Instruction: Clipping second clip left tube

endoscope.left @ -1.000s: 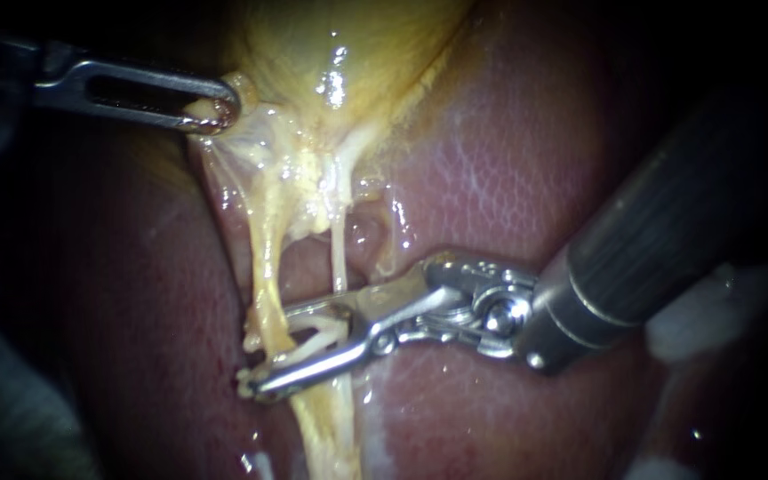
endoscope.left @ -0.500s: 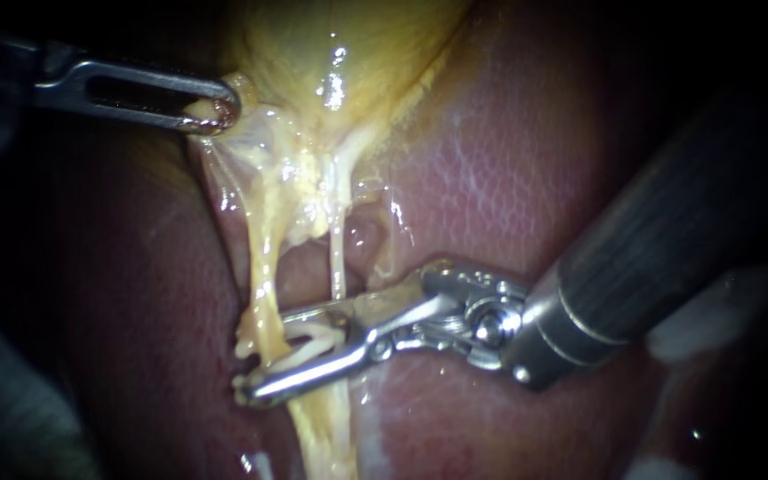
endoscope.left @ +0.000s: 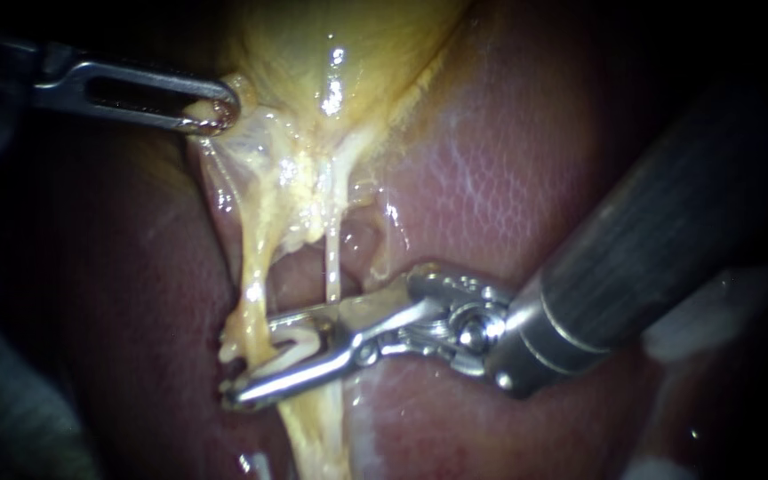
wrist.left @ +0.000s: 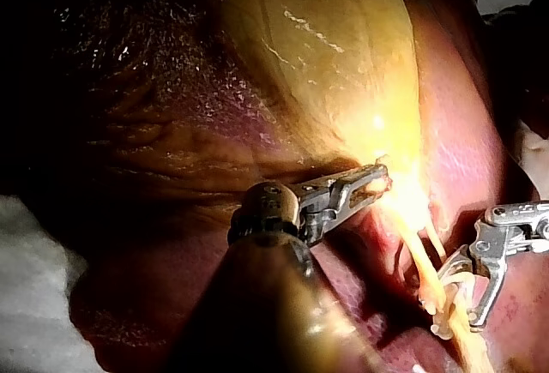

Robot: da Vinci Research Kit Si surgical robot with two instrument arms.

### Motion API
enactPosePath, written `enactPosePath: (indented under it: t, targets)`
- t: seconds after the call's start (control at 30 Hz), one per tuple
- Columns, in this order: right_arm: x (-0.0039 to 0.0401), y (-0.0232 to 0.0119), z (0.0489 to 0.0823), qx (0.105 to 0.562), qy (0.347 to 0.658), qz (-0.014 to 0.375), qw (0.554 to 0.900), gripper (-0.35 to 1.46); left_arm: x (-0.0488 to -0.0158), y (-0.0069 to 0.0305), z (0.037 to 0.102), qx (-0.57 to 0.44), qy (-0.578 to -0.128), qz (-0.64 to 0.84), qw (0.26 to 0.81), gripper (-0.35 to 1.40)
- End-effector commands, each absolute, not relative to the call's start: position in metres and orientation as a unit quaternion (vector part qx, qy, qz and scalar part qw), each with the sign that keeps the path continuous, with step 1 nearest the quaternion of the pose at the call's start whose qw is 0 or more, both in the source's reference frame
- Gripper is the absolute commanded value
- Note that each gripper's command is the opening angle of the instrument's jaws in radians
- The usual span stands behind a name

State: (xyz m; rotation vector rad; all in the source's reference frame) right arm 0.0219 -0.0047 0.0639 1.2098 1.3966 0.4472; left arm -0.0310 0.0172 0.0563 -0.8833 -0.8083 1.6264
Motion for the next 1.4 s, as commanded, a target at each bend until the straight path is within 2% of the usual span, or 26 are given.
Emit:
enactPosePath:
  t: [0.03, 0.5, 0.57, 0.77, 0.87, 1.0, 1.4]
  targets:
    - [0.022, -0.0048, 0.064, 0.518, 0.598, 0.191, 0.582, 0.48, -0.031, 0.0172, 0.0563, -0.37, -0.339, 0.682, 0.532, -0.35]
    - [0.0221, -0.0052, 0.064, 0.52, 0.599, 0.188, 0.58, 0.45, -0.031, 0.0172, 0.0563, -0.37, -0.339, 0.682, 0.532, -0.35]
    - [0.0215, -0.0045, 0.064, 0.52, 0.591, 0.187, 0.588, 0.45, -0.031, 0.0172, 0.0563, -0.37, -0.339, 0.682, 0.532, -0.35]
    - [0.0195, -0.003, 0.065, 0.502, 0.54, 0.19, 0.648, 0.47, -0.031, 0.0172, 0.0563, -0.37, -0.339, 0.682, 0.532, -0.35]
    - [0.0187, -0.0026, 0.0658, 0.491, 0.527, 0.189, 0.667, 0.47, -0.0309, 0.0172, 0.0563, -0.37, -0.339, 0.682, 0.532, -0.35]
    - [0.0177, -0.0021, 0.0663, 0.481, 0.519, 0.191, 0.68, 0.48, -0.0309, 0.0172, 0.0563, -0.37, -0.339, 0.682, 0.532, -0.35]
    - [0.0147, -0.0005, 0.0661, 0.459, 0.521, 0.196, 0.693, 0.5, -0.0307, 0.0172, 0.0562, -0.371, -0.338, 0.682, 0.532, -0.35]
